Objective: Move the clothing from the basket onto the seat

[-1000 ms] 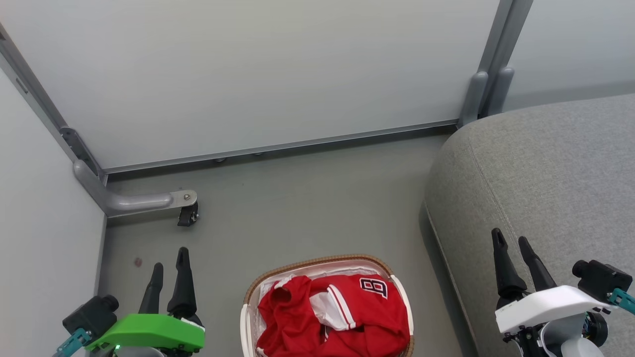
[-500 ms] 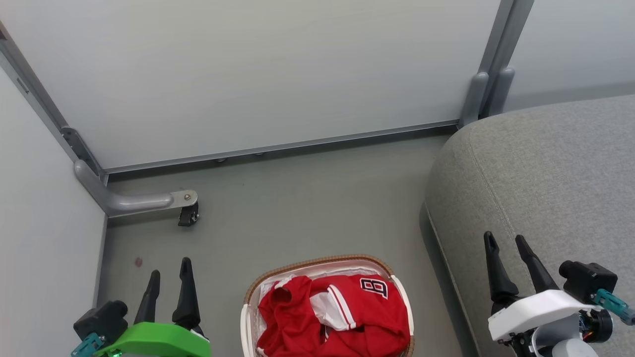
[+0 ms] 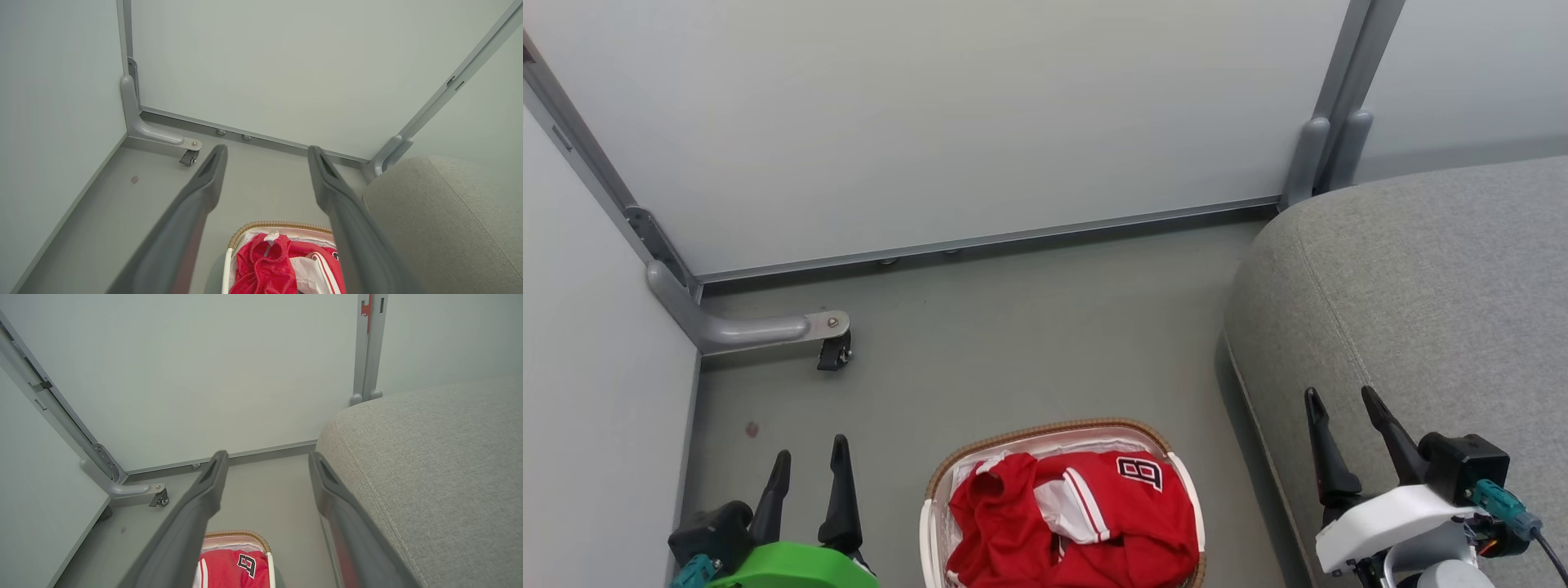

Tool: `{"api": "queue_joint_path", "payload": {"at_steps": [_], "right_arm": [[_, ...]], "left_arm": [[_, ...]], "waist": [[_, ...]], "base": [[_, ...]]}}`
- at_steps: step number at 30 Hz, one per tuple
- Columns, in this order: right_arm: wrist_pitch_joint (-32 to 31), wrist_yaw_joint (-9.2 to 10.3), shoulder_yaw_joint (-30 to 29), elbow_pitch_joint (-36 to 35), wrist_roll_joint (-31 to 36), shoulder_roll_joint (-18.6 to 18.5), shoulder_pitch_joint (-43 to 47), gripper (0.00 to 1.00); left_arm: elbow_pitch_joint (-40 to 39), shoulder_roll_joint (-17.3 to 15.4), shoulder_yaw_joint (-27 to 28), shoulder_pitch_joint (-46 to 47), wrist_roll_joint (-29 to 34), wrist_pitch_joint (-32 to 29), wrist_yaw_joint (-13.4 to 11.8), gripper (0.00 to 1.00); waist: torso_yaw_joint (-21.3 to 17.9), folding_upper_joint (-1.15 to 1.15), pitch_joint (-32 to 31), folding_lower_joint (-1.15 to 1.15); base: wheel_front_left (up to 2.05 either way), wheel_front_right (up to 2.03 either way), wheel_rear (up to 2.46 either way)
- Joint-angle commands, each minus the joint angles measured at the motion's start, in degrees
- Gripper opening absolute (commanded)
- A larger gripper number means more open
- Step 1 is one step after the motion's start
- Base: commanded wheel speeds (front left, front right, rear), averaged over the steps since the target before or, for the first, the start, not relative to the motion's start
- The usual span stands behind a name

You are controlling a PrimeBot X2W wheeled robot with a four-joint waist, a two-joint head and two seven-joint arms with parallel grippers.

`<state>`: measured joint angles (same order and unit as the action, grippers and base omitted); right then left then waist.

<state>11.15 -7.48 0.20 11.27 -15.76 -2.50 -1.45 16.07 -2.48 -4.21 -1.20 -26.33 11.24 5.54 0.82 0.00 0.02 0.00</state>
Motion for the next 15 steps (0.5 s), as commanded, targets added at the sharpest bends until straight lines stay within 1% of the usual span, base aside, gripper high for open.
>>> {"api": "queue_joint_path", "payload": {"at_steps": [1, 15], "right_arm": [[0.64, -0.02, 0.14, -0.21, 1.35, -0.36, 0.63, 1.0], [2.28, -0.02, 1.03, 0.52, 8.26, -0.44, 0.99, 1.0]], "left_arm": [[-0.1, -0.45, -0.25, -0.51, 1.44, 0.53, 0.06, 1.0], [1.88, -0.52, -1.11, -0.69, 6.49, 2.11, 0.31, 1.0]], "waist": [[0.0, 0.0, 0.01, 0.0], [0.14, 0.0, 0.13, 0.0]], "base": [[0.0, 0.0, 0.0], [0.0, 0.0, 0.0]]}}
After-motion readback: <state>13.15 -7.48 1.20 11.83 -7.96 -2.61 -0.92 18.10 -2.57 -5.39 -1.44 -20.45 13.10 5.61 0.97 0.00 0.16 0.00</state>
